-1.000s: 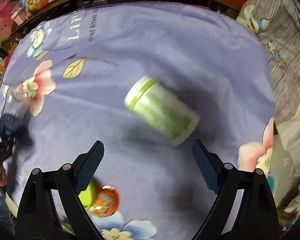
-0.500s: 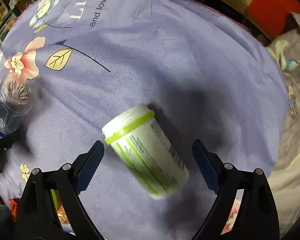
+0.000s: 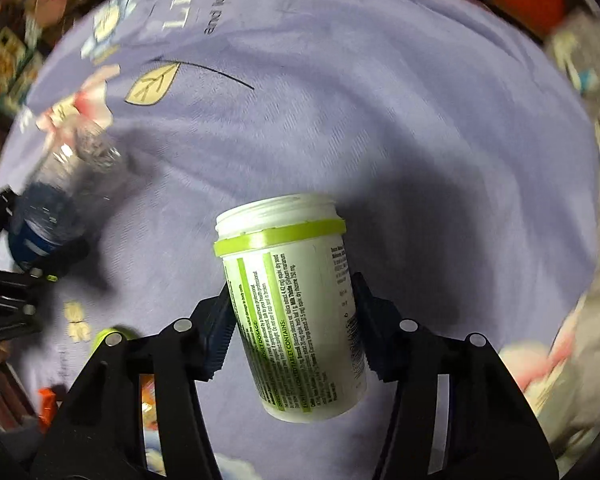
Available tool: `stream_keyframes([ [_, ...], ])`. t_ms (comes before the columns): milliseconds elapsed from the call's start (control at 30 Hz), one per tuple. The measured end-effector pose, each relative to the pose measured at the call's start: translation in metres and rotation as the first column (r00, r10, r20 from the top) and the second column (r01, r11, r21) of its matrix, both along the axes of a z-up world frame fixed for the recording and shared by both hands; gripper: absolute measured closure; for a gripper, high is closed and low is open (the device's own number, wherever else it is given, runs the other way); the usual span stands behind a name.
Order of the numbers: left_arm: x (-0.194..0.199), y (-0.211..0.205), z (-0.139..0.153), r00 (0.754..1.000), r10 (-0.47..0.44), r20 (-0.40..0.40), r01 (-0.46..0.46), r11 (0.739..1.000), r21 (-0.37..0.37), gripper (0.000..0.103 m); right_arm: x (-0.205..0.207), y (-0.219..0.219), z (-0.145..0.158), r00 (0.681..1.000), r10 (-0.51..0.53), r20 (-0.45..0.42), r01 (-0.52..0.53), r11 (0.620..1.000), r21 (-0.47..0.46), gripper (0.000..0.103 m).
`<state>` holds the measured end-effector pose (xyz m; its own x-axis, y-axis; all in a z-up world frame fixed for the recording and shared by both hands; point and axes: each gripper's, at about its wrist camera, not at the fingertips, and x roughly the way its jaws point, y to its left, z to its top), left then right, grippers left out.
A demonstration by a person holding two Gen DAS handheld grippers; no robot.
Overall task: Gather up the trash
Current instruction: 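Carry the water bottle and pill bottle over the teal bin and open both tools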
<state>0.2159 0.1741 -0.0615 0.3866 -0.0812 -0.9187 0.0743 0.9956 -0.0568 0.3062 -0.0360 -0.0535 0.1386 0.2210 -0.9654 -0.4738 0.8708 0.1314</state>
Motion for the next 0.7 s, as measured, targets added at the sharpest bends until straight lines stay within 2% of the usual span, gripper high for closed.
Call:
stream_keyframes([
  [167,-0.008,-0.021,0.013,0.999,-0.030,0.015,0.030,1.000,0.006,0.031,-0.030,-0.035,0.014,0.994,-0.106,-0.021,0.108,0.987,0.117,0.051],
  [400,-0.030,-0.068,0.042,0.994,-0.100,0.054,0.098,0.995,0.033,0.031,-0.075,-0.098,0.040,0.971,-0.239,-0.034,0.239,0.937,0.256,0.051],
  [700,-0.064,-0.156,0.068,0.967,-0.242,0.086,0.236,0.969,0.070,0.031,-0.123,-0.170,0.052,0.931,-0.366,-0.003,0.347,0.879,0.327,0.051],
])
